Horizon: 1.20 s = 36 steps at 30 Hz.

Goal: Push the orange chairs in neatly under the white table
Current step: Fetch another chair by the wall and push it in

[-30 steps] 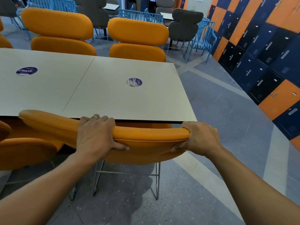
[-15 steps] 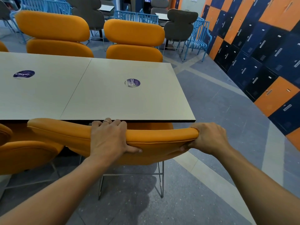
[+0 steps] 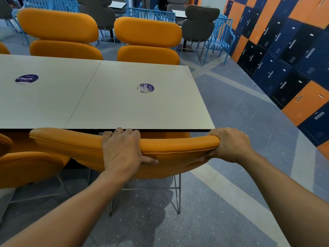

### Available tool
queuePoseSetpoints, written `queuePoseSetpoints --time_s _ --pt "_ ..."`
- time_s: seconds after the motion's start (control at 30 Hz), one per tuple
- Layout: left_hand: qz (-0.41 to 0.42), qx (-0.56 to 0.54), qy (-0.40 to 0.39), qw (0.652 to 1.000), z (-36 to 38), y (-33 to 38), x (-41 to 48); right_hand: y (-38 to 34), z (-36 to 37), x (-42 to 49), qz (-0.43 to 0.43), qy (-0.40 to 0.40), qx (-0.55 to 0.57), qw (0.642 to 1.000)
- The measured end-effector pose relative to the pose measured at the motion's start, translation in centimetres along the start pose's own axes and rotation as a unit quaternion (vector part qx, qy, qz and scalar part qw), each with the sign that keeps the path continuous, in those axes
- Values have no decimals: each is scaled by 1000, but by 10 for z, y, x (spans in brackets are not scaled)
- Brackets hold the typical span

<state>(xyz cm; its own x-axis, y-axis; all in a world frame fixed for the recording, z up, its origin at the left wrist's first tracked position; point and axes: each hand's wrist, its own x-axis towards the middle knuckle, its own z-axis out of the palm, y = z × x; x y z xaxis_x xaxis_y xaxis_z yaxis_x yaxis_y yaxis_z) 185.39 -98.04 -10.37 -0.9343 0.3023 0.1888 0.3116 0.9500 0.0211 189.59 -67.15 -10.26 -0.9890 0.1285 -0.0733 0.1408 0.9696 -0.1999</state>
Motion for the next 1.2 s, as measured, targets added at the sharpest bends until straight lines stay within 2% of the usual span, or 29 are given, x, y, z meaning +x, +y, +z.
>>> queuePoseSetpoints --time_s 0.33,0.53,0.7,0.87,1.2 --pt "-3 17 -11 1000 -2 1 -1 -4 0 -6 12 19 3 1000" --pt "4 28 -55 998 -9 0 -2 -11 7 -18 16 49 0 999" --pt "14 -54 -111 992 -24 -5 -7 -17 5 -30 13 50 12 999" --pt "-4 -217 -51 975 -36 -19 -25 -37 -10 -36 -48 21 35 998" --pt "-53 -234 27 970 -65 -90 -70 -137 -23 -45 -193 -6 70 979"
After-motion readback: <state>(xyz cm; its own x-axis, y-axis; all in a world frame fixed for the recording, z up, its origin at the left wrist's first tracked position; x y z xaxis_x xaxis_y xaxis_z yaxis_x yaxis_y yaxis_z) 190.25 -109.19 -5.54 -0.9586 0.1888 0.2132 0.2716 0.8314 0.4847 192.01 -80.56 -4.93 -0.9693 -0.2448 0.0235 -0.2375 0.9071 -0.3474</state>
